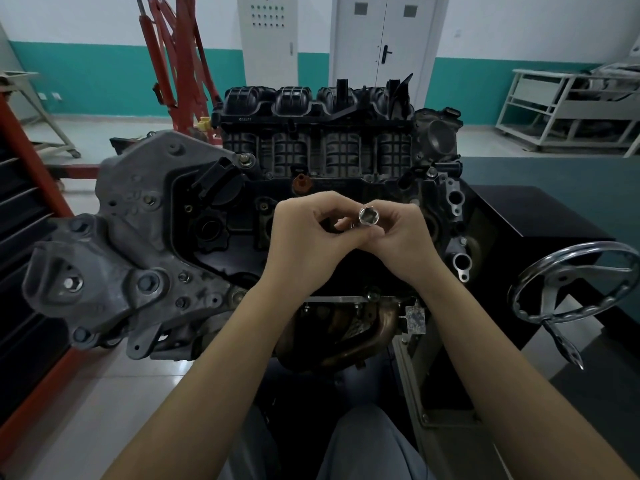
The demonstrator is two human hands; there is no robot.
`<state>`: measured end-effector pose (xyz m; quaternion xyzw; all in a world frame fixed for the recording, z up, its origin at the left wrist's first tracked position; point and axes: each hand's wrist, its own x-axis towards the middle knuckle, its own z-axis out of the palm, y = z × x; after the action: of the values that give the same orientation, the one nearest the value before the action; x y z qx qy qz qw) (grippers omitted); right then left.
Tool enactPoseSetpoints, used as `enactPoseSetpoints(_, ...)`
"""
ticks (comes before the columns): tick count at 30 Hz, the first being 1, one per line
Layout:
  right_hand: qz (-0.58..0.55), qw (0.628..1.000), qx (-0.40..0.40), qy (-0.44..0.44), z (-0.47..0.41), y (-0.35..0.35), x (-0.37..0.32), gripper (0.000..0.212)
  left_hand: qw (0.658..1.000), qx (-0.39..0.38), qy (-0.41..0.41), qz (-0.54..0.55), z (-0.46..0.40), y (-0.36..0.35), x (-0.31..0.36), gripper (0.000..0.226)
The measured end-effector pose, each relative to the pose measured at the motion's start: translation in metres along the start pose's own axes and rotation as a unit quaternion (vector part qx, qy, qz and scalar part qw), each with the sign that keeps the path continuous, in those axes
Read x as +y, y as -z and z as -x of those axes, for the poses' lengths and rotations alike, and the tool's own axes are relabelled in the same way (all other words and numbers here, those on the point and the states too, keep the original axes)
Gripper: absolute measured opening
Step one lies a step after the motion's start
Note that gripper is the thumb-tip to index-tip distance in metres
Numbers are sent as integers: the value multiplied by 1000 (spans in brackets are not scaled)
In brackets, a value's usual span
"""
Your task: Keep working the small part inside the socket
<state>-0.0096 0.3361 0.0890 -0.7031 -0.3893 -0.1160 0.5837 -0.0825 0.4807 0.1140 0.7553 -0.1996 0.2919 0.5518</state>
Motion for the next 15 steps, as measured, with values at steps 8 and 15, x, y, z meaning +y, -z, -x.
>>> enactPoseSetpoints(8, 8, 1000, 10, -2, -1, -1, 2, 17, 999, -45, -4, 9, 0, 0, 2, 25)
enactPoseSetpoints(15, -4, 1000, -22, 15, 1, 0, -6, 18, 999, -38, -17, 35, 1, 1, 3, 29)
